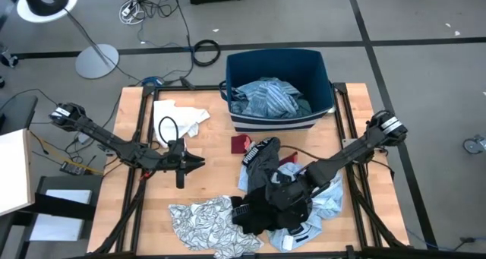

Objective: Sort clothes
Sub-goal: Put the black boxer into the blue bin

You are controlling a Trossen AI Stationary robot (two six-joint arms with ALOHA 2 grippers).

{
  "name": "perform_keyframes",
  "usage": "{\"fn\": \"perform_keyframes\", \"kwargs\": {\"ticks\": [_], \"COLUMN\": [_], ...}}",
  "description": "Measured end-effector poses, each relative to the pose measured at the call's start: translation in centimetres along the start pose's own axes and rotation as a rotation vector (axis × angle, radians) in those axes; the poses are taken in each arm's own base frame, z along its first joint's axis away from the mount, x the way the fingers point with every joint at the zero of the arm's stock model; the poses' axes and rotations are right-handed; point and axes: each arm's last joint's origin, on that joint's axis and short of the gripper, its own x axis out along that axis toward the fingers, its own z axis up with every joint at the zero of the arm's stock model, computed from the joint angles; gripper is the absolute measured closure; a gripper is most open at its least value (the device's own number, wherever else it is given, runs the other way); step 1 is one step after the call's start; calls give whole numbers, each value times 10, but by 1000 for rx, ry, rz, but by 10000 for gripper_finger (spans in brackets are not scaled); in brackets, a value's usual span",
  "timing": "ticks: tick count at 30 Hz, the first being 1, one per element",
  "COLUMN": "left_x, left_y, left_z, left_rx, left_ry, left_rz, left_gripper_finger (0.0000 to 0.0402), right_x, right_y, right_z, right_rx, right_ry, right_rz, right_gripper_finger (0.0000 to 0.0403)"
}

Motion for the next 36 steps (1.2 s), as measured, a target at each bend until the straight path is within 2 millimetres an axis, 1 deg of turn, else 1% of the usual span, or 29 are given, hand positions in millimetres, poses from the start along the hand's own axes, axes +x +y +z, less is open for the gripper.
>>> {"fn": "perform_keyframes", "kwargs": {"ticks": [2,5,6,8,11,13,17,21,26,29,31,34,36], "left_x": [0,0,0,0,0,0,0,0,0,0,0,0,0], "left_y": [0,0,0,0,0,0,0,0,0,0,0,0,0], "left_z": [0,0,0,0,0,0,0,0,0,0,0,0,0], "left_rx": [0,-1,-1,-1,-1,0,3,4,5,6,8,20,32], "left_ry": [1,0,-1,-1,-1,-2,-2,-1,0,1,2,4,4], "left_rz": [-2,-2,-3,-2,-2,-3,-3,-2,-2,-1,-1,0,0], "left_gripper_finger": [316,316,316,316,316,316,316,316,316,316,316,316,316], "right_x": [4,3,0,-10,-32,-49,-94,-141,-208,-251,-281,-323,-346], "right_y": [-1,-2,-2,-7,-18,-25,-37,-50,-60,-65,-70,-78,-85], "right_z": [-1,1,2,7,19,31,61,91,122,134,139,141,141], "right_rx": [-3,-68,-96,-98,-105,-119,-155,-197,-277,-332,-348,-337,-300], "right_ry": [10,-6,-23,-80,-173,-246,-418,-578,-767,-892,-971,-1078,-1131], "right_rz": [-7,-18,-34,-83,-132,-172,-228,-324,-441,-558,-669,-865,-1001], "right_gripper_finger": [308,376,388,391,398,399,400,401,402,402,402,402,402]}}
